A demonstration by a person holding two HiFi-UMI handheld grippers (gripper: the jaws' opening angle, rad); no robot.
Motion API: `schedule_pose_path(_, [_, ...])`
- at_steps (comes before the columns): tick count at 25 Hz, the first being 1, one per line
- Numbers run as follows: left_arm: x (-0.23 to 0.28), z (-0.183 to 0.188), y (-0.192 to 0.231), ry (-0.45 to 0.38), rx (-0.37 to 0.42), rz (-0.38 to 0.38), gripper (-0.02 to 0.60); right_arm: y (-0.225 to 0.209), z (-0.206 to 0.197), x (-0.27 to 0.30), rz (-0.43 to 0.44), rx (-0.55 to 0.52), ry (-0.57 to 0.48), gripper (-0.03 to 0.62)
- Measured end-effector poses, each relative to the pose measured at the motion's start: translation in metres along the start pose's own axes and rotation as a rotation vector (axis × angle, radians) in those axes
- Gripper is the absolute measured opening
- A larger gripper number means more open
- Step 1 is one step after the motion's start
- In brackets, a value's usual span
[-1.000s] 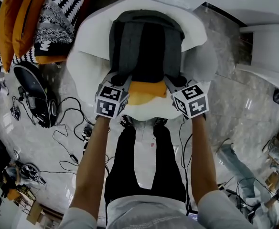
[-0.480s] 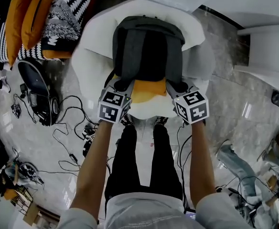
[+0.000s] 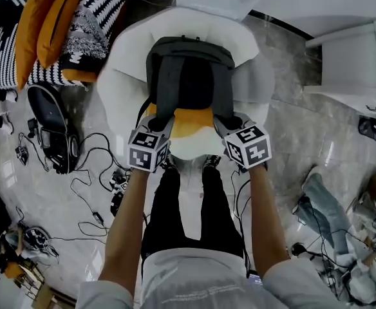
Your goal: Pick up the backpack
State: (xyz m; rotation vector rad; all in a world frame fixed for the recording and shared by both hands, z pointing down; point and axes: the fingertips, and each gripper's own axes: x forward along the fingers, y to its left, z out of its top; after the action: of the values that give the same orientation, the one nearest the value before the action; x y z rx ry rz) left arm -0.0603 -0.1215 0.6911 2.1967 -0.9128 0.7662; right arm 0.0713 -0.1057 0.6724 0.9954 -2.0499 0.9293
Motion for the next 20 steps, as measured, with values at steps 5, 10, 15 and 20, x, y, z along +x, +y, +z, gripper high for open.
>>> schedule_pose_path(5, [-0.018,0.000,-0.020,-0.004,-0.016,-0.009,0.048,0.008,-0.003,-0.023,0.006,-0.002,0.010,0.034])
schedule_pose_path(10, [-0.033,0.004,-0.030,-0.005,-0.007,-0.015,0.048,0.013,-0.006,-0.038,0.016,0.000,0.020,0.034])
schedule_pose_path(15, [-0.043,0.010,-0.035,-0.007,-0.004,-0.018,0.046,0.018,-0.003,-0.048,0.024,-0.006,0.032,0.035])
schedule_pose_path(20, [-0.055,0.011,-0.038,-0.005,-0.022,-0.016,0.046,0.032,-0.002,-0.053,0.044,0.004,0.043,0.034])
